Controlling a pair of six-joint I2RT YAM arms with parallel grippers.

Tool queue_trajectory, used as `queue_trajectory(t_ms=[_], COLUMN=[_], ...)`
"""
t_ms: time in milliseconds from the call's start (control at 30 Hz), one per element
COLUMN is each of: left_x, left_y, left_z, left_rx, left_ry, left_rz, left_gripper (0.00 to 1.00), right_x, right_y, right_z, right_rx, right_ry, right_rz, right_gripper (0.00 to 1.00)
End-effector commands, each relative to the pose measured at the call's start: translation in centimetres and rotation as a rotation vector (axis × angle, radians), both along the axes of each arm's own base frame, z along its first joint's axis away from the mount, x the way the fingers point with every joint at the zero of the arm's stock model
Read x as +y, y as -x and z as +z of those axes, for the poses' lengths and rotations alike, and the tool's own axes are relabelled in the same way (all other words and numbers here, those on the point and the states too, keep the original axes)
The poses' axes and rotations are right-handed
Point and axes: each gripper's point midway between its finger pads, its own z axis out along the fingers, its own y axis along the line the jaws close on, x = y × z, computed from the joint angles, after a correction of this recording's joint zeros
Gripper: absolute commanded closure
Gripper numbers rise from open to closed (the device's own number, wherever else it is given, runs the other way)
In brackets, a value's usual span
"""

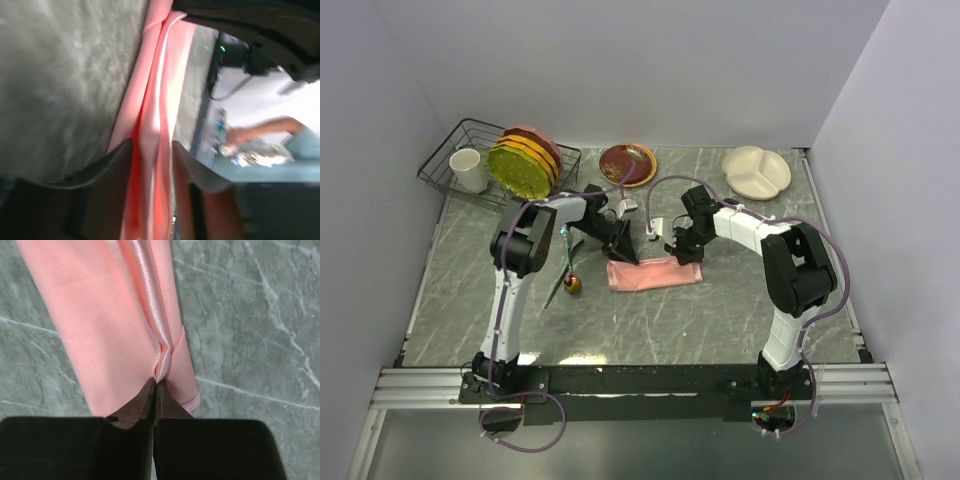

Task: Fold the napkin into a case and place the utensils inside
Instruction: Fold the 2/3-rectangle-folded napkin at the center of the board, then smooth out the smaller rectangle-folded napkin at the center of the board.

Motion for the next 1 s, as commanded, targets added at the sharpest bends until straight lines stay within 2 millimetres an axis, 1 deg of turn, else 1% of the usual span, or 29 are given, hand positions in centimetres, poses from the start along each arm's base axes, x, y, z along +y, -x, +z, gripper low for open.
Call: queue_trajectory(t_ms=[0, 33, 67, 133, 167, 233, 267, 300, 333, 367, 400, 433, 467, 500, 533, 567, 600, 633, 667, 733, 767, 800, 833, 867, 933, 967], left_x=[1.7, 2.0, 2.7, 3.3, 4.0, 4.7, 5.2, 5.5, 5.7, 6.0, 6.1, 6.1, 5.9, 5.5, 5.2, 4.4, 3.9, 3.3, 2.3, 1.1, 0.6, -0.4, -0.8, -1.4, -1.4, -1.1], left_y=[-4.4, -5.0, -5.4, -5.9, -6.4, -6.7, -6.8, -6.8, -6.8, -6.0, -5.9, -5.6, -4.5, -4.0, -3.3, -2.1, -1.5, -1.3, -0.3, 0.0, 0.1, 0.6, 0.7, 0.8, 0.7, 0.5], left_z=[4.2, 4.7, 5.5, 6.5, 7.4, 8.4, 9.5, 9.9, 10.4, 10.7, 11.0, 11.2, 11.0, 10.9, 10.6, 10.1, 9.9, 9.8, 9.2, 9.0, 8.2, 8.0, 7.6, 6.7, 5.5, 4.0], left_rx=[-0.185, -0.207, -0.220, -0.227, -0.271, -0.313, -0.368, -0.385, -0.408, -0.408, -0.414, -0.414, -0.394, -0.379, -0.363, -0.346, -0.323, -0.330, -0.311, -0.293, -0.285, -0.251, -0.240, -0.225, -0.204, -0.171], left_ry=[0.030, 0.038, 0.043, 0.045, 0.047, 0.048, 0.058, 0.050, 0.055, 0.059, 0.066, 0.072, 0.073, 0.079, 0.077, 0.077, 0.077, 0.081, 0.076, 0.080, 0.074, 0.073, 0.070, 0.062, 0.035, -0.001], left_rz=[0.134, 0.150, 0.175, 0.212, 0.240, 0.268, 0.287, 0.307, 0.321, 0.332, 0.342, 0.341, 0.335, 0.328, 0.318, 0.290, 0.281, 0.275, 0.257, 0.260, 0.264, 0.258, 0.257, 0.252, 0.257, 0.264], left_gripper=[0.53, 0.53, 0.53, 0.53, 0.53, 0.54, 0.55, 0.56, 0.57, 0.59, 0.63, 0.66, 0.70, 0.76, 0.79, 0.82, 0.86, 0.87, 0.87, 0.89, 0.89, 0.89, 0.89, 0.89, 0.89, 0.90], right_x=[-0.9, -0.9, -0.9, -0.9, -1.0, -0.9, -0.9, -1.0, -0.8, -0.9, -0.9, -0.8, -1.1, -1.2, -1.1, -1.4, -1.4, -1.3, -1.4, -1.5, -1.5, -1.6, -1.6, -1.7, -1.8, -1.8], right_y=[-0.5, -0.4, -0.4, -0.2, -0.3, -0.2, 0.0, 0.0, -0.3, 0.0, 0.1, -0.4, -0.1, 0.0, -0.1, 0.0, 0.1, 0.0, 0.2, 0.1, 0.2, 0.2, 0.2, 0.4, 0.4, 0.4], right_z=[-0.3, -0.4, -0.4, -0.4, -0.5, -0.5, -0.7, -0.8, -0.4, -0.8, -0.7, -0.5, -0.8, -0.8, -0.9, -1.0, -1.0, -1.0, -1.2, -1.2, -1.3, -1.3, -1.3, -1.5, -1.6, -1.8], right_rx=[-0.014, -0.010, -0.012, -0.003, -0.001, 0.011, 0.030, 0.046, 0.048, 0.081, 0.102, 0.107, 0.145, 0.172, 0.191, 0.213, 0.232, 0.238, 0.259, 0.278, 0.289, 0.299, 0.302, 0.321, 0.332, 0.343], right_ry=[0.060, 0.062, 0.063, 0.063, 0.065, 0.064, 0.069, 0.070, 0.065, 0.073, 0.075, 0.072, 0.083, 0.083, 0.084, 0.089, 0.085, 0.085, 0.092, 0.085, 0.088, 0.089, 0.087, 0.092, 0.094, 0.094], right_rz=[-0.010, -0.010, -0.011, -0.010, -0.013, -0.023, -0.029, -0.046, -0.056, -0.067, -0.092, -0.105, -0.127, -0.153, -0.166, -0.183, -0.201, -0.208, -0.217, -0.244, -0.248, -0.262, -0.268, -0.278, -0.295, -0.303], right_gripper=[1.00, 1.00, 1.00, 1.00, 1.00, 1.00, 1.00, 1.00, 1.00, 1.00, 1.00, 1.00, 1.00, 1.00, 1.00, 1.00, 1.00, 1.00, 1.00, 1.00, 1.00, 1.00, 1.00, 1.00, 1.00, 1.00])
